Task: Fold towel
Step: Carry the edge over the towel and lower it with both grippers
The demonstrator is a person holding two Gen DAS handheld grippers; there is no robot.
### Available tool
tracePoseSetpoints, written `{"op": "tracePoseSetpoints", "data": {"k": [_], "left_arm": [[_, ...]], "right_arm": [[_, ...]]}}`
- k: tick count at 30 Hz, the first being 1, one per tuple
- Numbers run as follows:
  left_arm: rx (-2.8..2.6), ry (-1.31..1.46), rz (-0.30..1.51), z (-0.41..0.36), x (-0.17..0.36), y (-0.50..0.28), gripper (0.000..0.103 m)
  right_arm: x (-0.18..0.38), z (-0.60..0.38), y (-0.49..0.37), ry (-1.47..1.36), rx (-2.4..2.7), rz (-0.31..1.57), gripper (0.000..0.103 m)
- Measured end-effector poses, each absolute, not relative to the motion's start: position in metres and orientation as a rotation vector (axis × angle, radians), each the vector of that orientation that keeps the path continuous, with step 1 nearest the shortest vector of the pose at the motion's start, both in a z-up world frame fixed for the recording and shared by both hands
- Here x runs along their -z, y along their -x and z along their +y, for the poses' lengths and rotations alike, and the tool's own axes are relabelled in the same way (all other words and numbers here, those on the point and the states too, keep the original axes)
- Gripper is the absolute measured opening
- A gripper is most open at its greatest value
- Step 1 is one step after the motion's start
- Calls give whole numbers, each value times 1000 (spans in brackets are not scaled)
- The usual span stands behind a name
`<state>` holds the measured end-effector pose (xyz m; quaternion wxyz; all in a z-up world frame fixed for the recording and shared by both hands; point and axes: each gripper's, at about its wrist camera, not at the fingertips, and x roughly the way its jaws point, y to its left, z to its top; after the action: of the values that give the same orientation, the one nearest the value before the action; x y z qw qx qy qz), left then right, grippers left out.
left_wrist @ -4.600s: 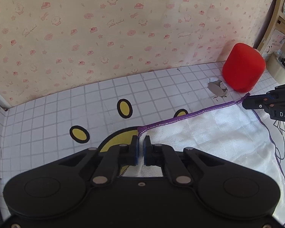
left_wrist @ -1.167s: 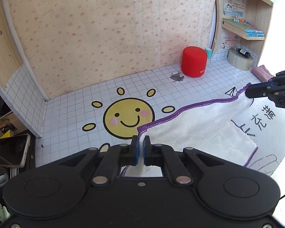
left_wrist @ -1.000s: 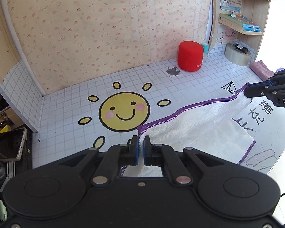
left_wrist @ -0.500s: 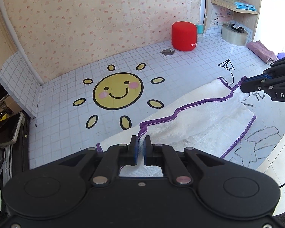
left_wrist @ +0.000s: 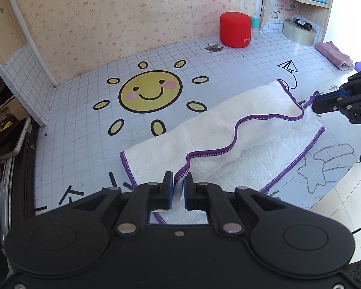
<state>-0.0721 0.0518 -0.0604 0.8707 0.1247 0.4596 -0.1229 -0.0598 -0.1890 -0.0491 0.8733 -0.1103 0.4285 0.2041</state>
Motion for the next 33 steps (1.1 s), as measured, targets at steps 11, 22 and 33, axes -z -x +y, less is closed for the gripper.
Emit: {"op": "tracePoseSetpoints", "data": {"k": [11, 22, 33], "left_arm": [[230, -250, 979, 53, 64, 88, 16], [253, -265, 1012, 42, 73, 114, 24], [295, -273, 1031, 30, 78, 120, 25]], "right_arm": [[52, -196, 75, 257, -423, 914, 13], [51, -207, 75, 252, -391, 912, 13], [56, -206, 82, 301, -410, 925, 27]]}}
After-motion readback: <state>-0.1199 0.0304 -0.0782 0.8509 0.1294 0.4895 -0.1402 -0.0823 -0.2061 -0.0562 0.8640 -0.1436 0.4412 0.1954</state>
